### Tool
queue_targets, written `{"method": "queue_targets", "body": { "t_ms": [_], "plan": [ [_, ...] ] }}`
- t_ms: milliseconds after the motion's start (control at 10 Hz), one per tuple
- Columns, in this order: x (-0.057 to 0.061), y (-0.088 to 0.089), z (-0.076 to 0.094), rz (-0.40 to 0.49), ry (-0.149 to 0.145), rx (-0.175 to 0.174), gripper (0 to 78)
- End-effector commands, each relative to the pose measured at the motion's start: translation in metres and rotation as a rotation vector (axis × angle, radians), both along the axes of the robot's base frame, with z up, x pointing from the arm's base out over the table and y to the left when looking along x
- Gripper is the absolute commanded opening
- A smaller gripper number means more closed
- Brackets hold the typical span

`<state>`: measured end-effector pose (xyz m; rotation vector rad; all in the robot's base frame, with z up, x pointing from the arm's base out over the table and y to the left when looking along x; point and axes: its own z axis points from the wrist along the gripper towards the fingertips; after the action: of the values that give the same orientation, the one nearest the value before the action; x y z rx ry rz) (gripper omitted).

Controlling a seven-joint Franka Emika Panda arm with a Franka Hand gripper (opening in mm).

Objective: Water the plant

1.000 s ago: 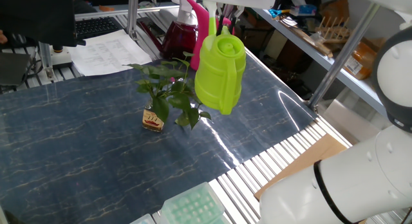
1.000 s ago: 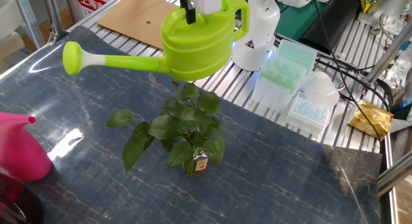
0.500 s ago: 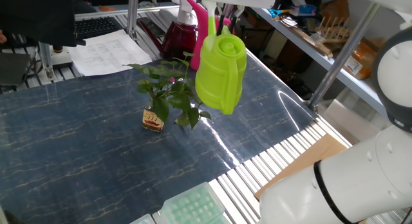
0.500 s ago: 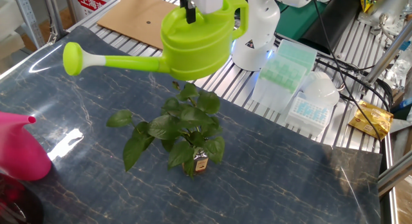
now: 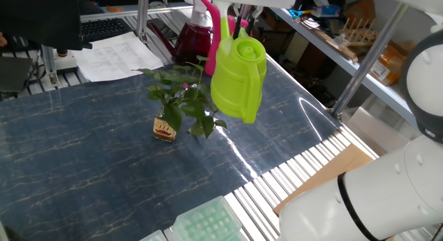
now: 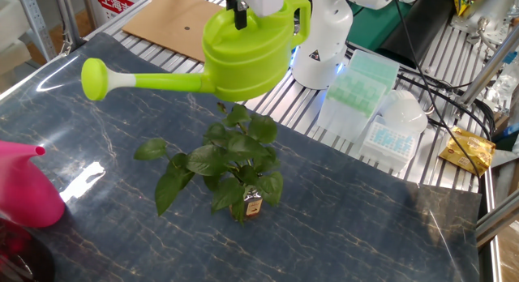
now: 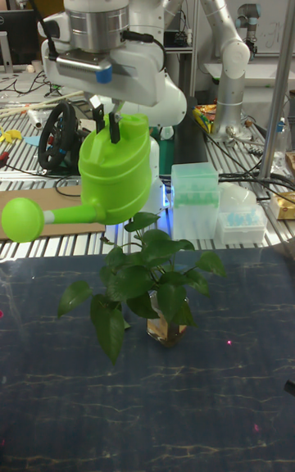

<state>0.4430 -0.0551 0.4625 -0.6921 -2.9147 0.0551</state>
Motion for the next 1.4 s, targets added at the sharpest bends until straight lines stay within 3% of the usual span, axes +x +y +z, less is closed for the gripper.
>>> {"method": "queue_targets", "body": {
  "t_ms": [100, 500, 900, 1100, 1300, 1400],
  "plan": [
    [0.0, 0.0, 0.002, 0.001, -0.004, -0.001, 1.2],
    [-0.002, 0.009, 0.007, -0.049, 0.013, 0.015, 1.2],
    [-0.015, 0.044, 0.026, -0.108, 0.052, 0.029, 1.2],
    [-0.017, 0.055, 0.027, -0.128, 0.053, 0.028, 1.2],
    [-0.018, 0.084, 0.021, -0.18, 0.055, 0.034, 1.2],
    [-0.018, 0.087, 0.02, -0.183, 0.055, 0.034, 1.2]
  ]
}}
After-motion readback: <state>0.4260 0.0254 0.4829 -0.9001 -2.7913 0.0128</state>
